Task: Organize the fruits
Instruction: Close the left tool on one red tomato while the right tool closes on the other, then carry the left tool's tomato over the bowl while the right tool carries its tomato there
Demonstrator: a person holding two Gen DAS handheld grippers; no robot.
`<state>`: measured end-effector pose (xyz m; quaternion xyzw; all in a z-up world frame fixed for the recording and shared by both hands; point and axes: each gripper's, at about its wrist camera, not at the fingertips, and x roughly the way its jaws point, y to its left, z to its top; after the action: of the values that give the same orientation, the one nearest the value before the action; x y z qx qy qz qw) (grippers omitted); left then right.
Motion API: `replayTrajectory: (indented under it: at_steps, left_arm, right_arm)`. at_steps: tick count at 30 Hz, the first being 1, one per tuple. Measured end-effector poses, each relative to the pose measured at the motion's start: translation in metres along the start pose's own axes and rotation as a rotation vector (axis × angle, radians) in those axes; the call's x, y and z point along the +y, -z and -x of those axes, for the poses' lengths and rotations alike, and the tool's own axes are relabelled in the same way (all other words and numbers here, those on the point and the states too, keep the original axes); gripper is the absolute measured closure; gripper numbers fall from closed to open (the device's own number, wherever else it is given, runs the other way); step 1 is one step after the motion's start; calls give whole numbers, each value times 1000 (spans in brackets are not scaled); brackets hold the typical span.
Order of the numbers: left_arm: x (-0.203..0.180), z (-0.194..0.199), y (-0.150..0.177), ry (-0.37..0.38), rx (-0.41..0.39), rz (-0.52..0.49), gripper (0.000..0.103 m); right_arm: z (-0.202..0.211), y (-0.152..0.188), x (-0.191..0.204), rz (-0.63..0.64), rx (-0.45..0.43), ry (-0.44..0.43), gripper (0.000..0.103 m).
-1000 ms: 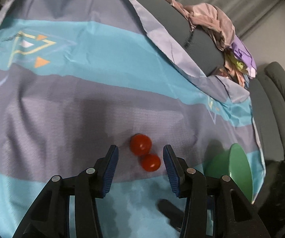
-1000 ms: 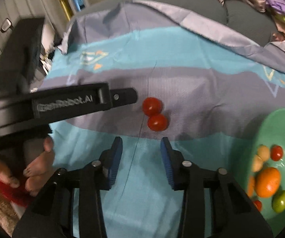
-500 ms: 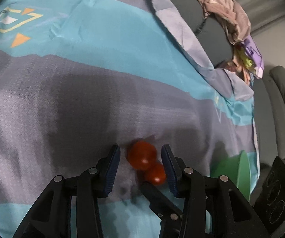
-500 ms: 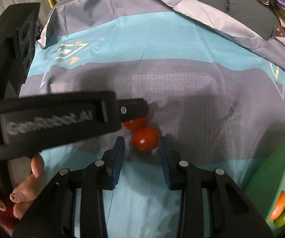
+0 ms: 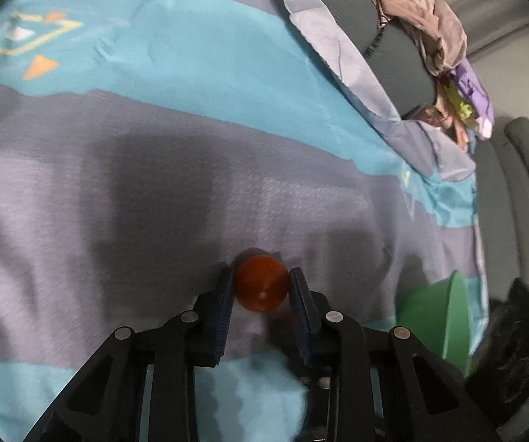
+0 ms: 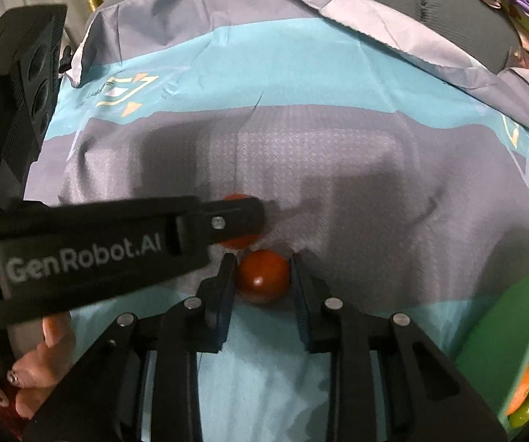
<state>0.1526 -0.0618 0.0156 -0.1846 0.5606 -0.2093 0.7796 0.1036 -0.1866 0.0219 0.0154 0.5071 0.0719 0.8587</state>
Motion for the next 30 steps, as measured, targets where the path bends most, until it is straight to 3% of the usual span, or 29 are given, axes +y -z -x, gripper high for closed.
replayTrajectory:
  at_steps: [4,9,14,20,30]
  left_arm:
    - [1,18,16,-60,-29,-4,73]
    - [-2,50,40,-58,-99,24,73]
    - [-14,90,69,-154,-234,-9,73]
    - [-17,109,108,-96,-293,34,73]
    - [-38,113,129,-159,-369,-78,73]
  right_arm:
    - [23,12,0,-2,-24,-24,74]
    - [48,30,2,-2,-51,-51,74]
    - [75,49,-1,-9,-88,-75,74]
    - [96,60,-3,-31,-153,-117,74]
    - [110,65,0,-23,-193,-152,73]
